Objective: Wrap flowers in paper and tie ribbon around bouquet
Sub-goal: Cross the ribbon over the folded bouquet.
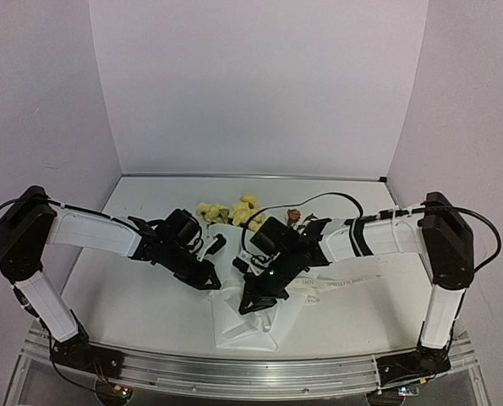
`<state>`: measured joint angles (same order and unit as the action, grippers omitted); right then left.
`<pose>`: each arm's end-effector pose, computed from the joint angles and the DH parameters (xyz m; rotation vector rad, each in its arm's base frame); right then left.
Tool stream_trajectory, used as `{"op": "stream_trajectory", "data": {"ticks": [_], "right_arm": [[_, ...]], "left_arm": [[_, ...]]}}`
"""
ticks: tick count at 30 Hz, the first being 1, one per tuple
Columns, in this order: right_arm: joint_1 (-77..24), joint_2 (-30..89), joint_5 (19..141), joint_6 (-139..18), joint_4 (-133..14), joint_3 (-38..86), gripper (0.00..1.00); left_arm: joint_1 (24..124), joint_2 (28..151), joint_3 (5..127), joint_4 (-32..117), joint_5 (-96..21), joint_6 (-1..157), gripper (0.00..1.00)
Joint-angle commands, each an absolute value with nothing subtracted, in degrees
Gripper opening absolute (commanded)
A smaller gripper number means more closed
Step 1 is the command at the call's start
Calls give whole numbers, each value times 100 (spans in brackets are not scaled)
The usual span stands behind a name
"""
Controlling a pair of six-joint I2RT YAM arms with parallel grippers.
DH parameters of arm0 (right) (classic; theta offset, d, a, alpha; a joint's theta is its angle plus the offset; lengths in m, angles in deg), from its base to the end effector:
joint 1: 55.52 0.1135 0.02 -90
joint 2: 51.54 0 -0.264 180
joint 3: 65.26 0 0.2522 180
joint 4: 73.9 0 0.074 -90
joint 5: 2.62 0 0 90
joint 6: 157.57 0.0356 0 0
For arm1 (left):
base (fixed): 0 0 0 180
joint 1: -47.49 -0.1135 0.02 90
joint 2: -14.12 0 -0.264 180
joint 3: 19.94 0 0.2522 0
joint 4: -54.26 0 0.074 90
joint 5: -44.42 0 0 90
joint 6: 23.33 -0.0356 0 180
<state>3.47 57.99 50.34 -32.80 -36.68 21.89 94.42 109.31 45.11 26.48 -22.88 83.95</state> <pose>0.1842 0.3481 0.1780 0.8307 -2.6652 -1.1879 0.2076 -0.2422 0.1593 0.8538 2.6078 -0.8844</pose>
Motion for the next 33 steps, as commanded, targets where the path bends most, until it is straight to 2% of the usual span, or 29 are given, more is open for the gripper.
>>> {"op": "stream_trajectory", "data": {"ticks": [1, 21, 29, 33], "right_arm": [[364, 6006, 5398, -3011, -3749, 2465, 0], [409, 6347, 6826, -2378, -3645, 3027, 0], [538, 6237, 7345, -2087, -3608, 2912, 0], [550, 6169, 7584, -1937, -3542, 2844, 0]], "left_arm": [[9459, 10614, 4558, 2760, -2121, 8247, 9], [9401, 10358, 4404, 2827, -2011, 8228, 8], [9354, 10257, 4402, 2835, -2072, 8355, 17], [9354, 10271, 4386, 2844, -2079, 8363, 14]]}}
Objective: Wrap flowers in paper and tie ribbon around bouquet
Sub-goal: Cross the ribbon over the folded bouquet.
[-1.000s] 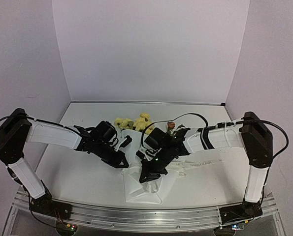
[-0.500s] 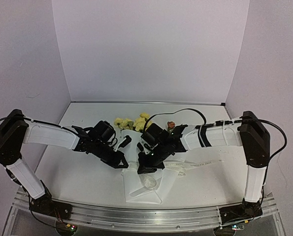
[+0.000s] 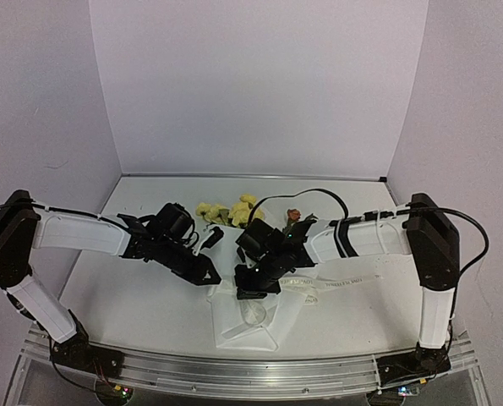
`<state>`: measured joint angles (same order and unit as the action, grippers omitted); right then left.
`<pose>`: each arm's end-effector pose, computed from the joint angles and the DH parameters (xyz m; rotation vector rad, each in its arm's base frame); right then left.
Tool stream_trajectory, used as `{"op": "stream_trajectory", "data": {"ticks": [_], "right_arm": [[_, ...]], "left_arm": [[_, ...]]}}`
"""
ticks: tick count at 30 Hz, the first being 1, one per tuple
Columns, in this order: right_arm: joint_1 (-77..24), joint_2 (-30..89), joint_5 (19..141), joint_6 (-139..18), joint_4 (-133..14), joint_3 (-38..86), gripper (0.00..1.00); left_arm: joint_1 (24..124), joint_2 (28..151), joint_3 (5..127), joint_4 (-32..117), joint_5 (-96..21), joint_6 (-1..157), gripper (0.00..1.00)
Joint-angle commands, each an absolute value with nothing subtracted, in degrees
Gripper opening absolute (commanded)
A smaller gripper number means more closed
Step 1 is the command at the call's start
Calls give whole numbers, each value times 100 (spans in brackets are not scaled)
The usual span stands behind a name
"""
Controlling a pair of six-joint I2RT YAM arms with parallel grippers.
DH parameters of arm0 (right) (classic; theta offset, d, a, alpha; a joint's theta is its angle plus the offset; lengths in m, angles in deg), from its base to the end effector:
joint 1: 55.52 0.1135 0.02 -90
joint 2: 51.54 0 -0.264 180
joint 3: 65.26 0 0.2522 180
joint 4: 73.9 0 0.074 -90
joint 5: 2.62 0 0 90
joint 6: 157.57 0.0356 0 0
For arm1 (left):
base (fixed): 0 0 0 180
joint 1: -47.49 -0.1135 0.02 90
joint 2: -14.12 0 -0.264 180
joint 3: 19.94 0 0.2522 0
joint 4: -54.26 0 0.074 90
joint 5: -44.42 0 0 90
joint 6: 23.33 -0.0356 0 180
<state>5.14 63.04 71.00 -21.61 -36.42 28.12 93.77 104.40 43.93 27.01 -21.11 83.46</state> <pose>0.1976 0.3721 0.1700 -0.4876 2.8642 0.9022 0.2037 -0.2344 0.1796 0.8605 2.5253 -0.9486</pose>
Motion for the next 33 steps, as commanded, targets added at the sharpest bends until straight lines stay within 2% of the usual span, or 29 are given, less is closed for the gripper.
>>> {"op": "stream_trajectory", "data": {"ticks": [1, 9, 15, 22, 28, 33], "right_arm": [[555, 6149, 7641, -1913, -3531, 2827, 0], [566, 6058, 8014, -1735, -3423, 2781, 0], [574, 5960, 7927, -1752, -3402, 2705, 0], [700, 5917, 7262, -1605, -3379, 2821, 0], [703, 5814, 6938, -1011, -3503, 2632, 0], [639, 5718, 7226, -727, -3509, 2570, 0]], "left_arm": [[9354, 10282, 4388, 2839, -2085, 8363, 13], [9354, 10295, 4365, 2855, -2112, 8378, 6], [9345, 10352, 4351, 2881, -2296, 8437, 6], [9257, 10041, 4229, 3040, -2629, 8596, 27], [9258, 9941, 4137, 3201, -2580, 8644, 29], [9257, 9957, 4149, 3232, -2537, 8645, 28]]}}
